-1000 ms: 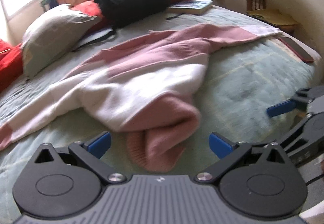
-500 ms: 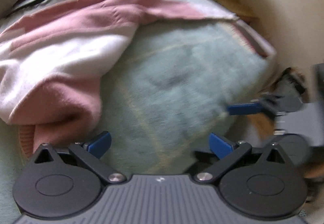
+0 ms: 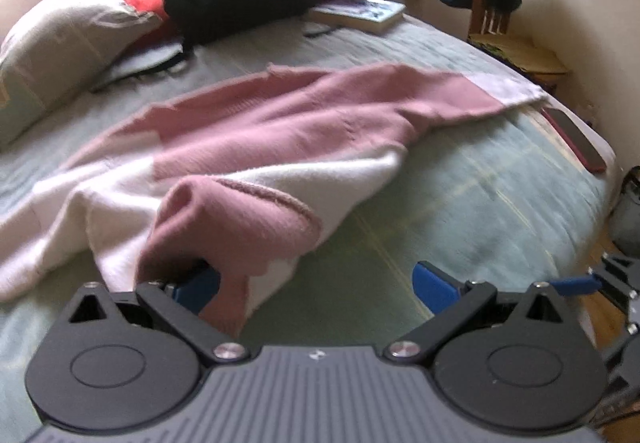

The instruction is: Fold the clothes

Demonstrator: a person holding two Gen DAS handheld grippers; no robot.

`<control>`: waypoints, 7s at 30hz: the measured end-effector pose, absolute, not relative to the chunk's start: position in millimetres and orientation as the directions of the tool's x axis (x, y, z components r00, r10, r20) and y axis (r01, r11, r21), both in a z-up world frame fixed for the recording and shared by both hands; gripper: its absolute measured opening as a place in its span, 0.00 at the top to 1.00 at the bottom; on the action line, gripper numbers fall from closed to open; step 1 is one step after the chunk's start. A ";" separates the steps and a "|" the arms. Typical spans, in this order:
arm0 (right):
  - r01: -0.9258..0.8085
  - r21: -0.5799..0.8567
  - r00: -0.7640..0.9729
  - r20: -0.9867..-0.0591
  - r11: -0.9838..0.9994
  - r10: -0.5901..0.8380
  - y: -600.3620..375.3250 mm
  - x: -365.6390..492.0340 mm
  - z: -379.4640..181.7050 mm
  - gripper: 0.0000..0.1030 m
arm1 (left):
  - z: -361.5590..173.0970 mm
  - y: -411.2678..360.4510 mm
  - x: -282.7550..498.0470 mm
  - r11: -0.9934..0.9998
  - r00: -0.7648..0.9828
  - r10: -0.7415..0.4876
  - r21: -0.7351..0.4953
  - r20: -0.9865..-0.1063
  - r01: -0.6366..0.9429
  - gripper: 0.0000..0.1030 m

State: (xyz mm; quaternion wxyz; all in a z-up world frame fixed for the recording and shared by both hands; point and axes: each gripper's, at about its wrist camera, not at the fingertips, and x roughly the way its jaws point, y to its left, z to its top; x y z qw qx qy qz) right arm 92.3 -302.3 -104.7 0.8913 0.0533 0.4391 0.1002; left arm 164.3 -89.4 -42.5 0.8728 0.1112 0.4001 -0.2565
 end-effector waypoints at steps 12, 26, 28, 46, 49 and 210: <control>-0.165 0.175 0.569 -0.787 0.971 0.239 -277.8 118.5 -110.5 0.00 | -52.4 -82.1 254.3 0.876 0.644 -0.220 0.142 -0.733 0.461 0.00; -0.152 0.196 0.582 -0.774 0.969 0.247 -279.2 113.1 -104.1 0.00 | -47.6 -69.5 237.4 0.881 0.620 -0.174 0.160 -0.765 0.445 0.01; -0.164 0.214 0.592 -0.760 0.963 0.269 -279.8 109.1 -100.1 0.00 | -40.3 -63.6 228.1 0.880 0.614 -0.190 0.144 -0.766 0.452 0.01; -0.207 0.238 0.599 -0.736 0.949 0.315 -268.3 101.5 -93.8 0.00 | -63.7 -98.7 169.8 0.723 0.331 -0.393 -0.066 -0.858 0.687 0.01; -0.196 0.241 0.595 -0.741 0.950 0.311 -272.1 102.0 -96.2 0.00 | -79.0 -101.4 183.5 0.743 0.331 -0.346 -0.041 -0.878 0.668 0.01; -0.276 -0.398 0.787 -0.616 0.875 -0.031 -251.2 106.8 -77.0 0.00 | -35.2 7.0 23.6 0.716 0.838 -0.020 0.577 -0.546 0.393 0.01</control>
